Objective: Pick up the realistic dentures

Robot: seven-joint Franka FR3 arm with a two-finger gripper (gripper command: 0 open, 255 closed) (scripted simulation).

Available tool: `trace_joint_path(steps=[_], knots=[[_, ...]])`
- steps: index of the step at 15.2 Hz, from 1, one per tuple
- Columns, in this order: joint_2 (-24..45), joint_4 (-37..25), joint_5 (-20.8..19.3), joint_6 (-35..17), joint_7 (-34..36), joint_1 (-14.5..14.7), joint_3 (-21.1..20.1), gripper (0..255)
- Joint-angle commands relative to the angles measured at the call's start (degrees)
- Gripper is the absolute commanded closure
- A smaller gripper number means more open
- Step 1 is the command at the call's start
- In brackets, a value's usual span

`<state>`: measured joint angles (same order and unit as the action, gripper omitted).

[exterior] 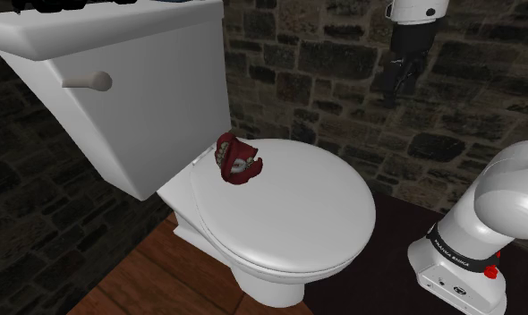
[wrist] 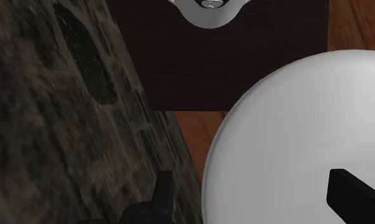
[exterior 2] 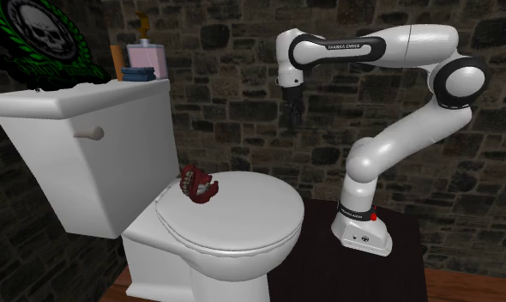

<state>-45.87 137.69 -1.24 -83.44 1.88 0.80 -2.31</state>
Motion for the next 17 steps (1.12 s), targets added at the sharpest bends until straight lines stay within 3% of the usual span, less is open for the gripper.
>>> trace_joint_path(steps=[1,9,17], knots=[[0.0,0.0,0.0,0.0,0.0,0.0,0.0,0],[10.1,-2.9,7.6,-8.7,12.7,1.4,-8.2,0],[23.6,-10.6,10.8,-16.9,24.8,1.6,-15.6,0]])
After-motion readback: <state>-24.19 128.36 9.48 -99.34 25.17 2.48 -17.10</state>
